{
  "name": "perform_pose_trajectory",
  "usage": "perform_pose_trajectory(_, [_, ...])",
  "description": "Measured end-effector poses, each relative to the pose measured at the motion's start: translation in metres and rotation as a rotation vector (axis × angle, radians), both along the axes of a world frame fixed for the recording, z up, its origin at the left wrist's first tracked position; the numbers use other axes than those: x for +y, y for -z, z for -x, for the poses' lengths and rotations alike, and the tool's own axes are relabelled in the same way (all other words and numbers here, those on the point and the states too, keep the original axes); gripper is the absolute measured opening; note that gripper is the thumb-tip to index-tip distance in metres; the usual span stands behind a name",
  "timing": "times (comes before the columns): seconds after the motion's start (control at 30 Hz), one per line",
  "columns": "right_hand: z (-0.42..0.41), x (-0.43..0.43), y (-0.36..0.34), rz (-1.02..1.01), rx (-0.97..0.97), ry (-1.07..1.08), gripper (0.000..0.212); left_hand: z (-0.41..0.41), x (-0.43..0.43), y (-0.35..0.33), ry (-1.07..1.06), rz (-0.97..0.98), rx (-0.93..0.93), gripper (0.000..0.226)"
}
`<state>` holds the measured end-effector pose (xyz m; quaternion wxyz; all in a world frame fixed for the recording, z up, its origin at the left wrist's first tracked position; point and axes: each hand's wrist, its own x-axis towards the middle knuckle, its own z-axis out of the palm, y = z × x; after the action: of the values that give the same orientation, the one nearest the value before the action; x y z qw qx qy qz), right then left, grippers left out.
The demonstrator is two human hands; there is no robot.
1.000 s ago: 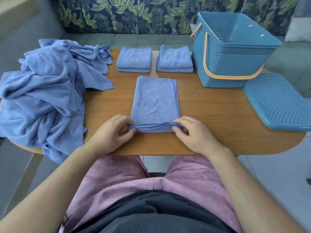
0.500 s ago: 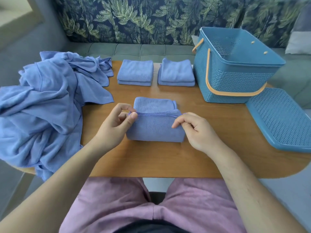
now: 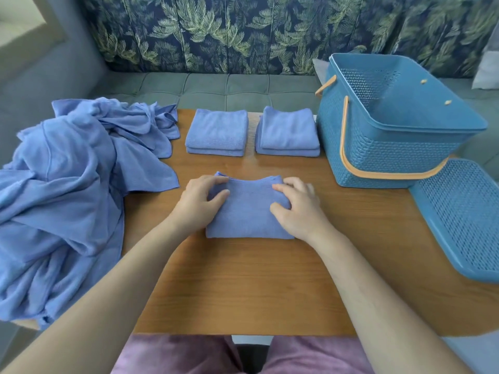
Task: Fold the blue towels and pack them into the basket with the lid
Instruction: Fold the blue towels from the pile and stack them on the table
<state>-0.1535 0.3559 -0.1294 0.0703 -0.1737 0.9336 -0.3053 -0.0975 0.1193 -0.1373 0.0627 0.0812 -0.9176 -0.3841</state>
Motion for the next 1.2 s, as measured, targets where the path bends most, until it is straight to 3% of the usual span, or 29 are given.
perform_pose_trajectory(0.1, [-0.004, 0.000, 0.013, -0.156, 0.047, -0.009, 0.067, -0.002, -0.005, 0.012, 0.010, 0.006, -0.085, 0.066])
perform_pose_trajectory(0.3, [-0.035, -0.003, 0.023, -0.223, 0.107, 0.171, 0.058, -0.039, 0.011, 0.012, -0.069, 0.102, -0.052, 0.070])
perform_pose_trajectory(0.37, [-0.047, -0.009, 0.026, -0.144, 0.167, 0.156, 0.054, -0.043, 0.020, 0.016, -0.035, 0.094, -0.025, 0.064])
perform_pose_trajectory(0.47, [-0.048, -0.014, 0.025, 0.142, 0.188, 0.154, 0.041, -0.041, 0.029, 0.011, -0.055, -0.097, 0.064, 0.046])
perform_pose_trajectory(0.57, [-0.046, -0.019, 0.016, 0.361, 0.119, 0.124, 0.040, -0.039, 0.033, -0.001, -0.030, -0.228, 0.117, 0.047])
perform_pose_trajectory(0.73, [-0.017, -0.034, -0.013, 0.441, 0.116, 0.119, 0.044, -0.014, 0.011, -0.034, -0.106, -0.310, 0.157, 0.046])
perform_pose_trajectory(1.0, [0.101, -0.111, -0.079, 0.302, 0.066, 0.026, 0.053, 0.114, -0.070, -0.086, -0.195, -0.285, 0.110, 0.045])
perform_pose_trajectory(1.13, [0.142, -0.139, -0.051, 0.118, 0.010, -0.025, 0.064, 0.163, -0.095, -0.051, -0.191, -0.123, -0.009, 0.047])
perform_pose_trajectory(1.2, [0.149, -0.145, -0.033, -0.056, -0.002, 0.000, 0.049, 0.171, -0.101, -0.027, -0.188, 0.033, -0.084, 0.045])
